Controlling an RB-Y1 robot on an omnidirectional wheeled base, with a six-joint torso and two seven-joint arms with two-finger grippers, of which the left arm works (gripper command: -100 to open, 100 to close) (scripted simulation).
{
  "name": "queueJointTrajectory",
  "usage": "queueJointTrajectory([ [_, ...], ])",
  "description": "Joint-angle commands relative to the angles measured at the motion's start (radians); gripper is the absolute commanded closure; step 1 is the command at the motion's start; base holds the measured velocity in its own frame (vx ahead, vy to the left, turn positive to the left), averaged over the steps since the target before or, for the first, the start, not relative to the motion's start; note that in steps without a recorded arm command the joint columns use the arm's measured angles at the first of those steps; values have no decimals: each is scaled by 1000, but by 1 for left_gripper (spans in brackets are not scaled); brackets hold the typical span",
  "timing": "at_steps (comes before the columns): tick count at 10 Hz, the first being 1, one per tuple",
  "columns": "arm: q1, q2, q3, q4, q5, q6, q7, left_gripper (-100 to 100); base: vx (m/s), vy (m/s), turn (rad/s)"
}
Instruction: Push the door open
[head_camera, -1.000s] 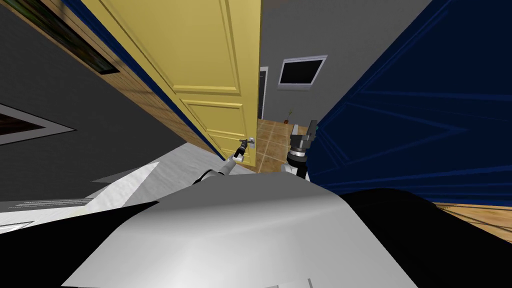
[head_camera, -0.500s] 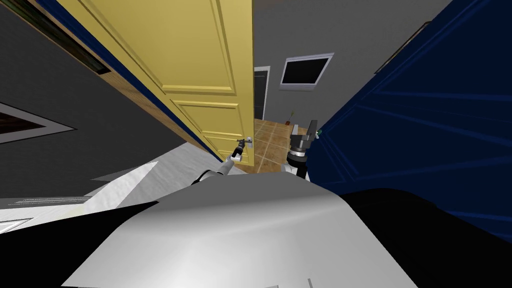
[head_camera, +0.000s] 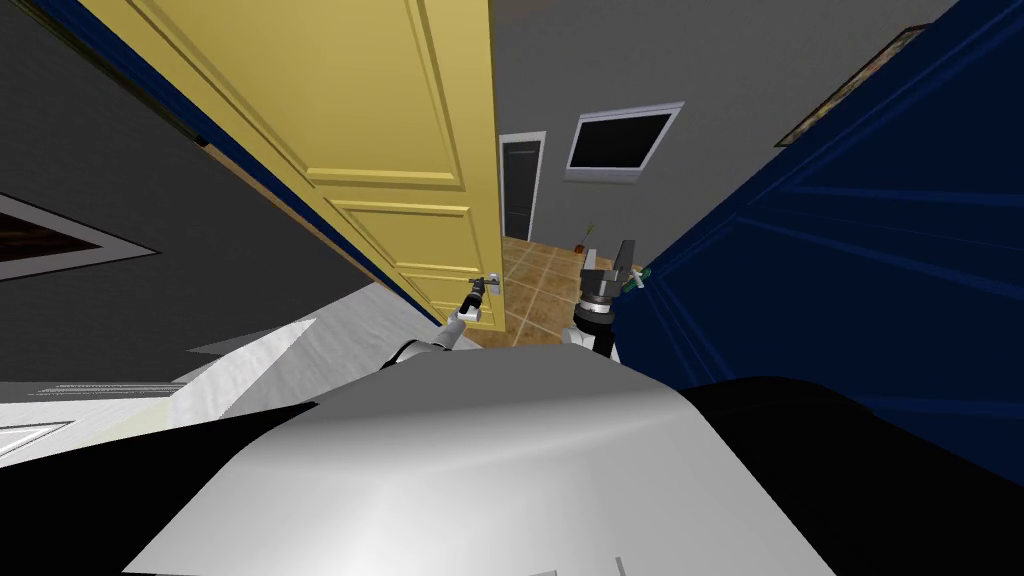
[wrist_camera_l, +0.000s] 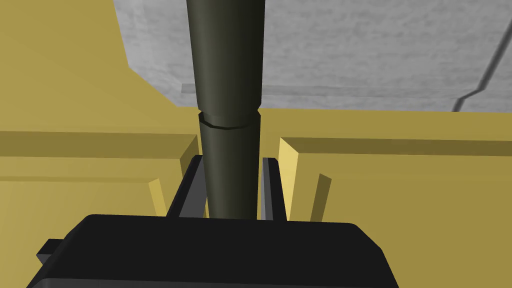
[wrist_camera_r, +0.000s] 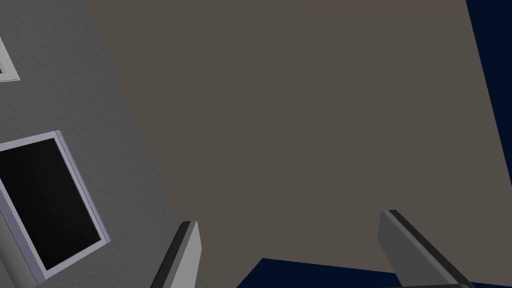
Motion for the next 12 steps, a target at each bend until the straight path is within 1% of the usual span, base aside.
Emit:
queueJointTrajectory([
  [1, 0, 15, 21, 1, 4, -9, -3, 100, 134, -160, 73],
  [2, 0, 15, 21, 1, 4, -9, -3, 100, 102, -92, 36],
  [3, 0, 16, 42, 5, 8, -10, -9, 100, 138, -141, 49],
  [6, 0, 18, 71, 11, 13, -11, -17, 100, 129, -168, 87],
  [9, -1, 17, 95, 16, 18, -12, -24, 100, 124, -123, 54],
  [10, 4, 22, 93, 13, 17, -9, -24, 100, 52, -51, 45],
  [11, 4, 30, 109, 15, 22, -11, -27, 100, 110, -42, 53],
  [12, 5, 33, 115, 17, 24, -12, -29, 100, 165, -100, 57],
])
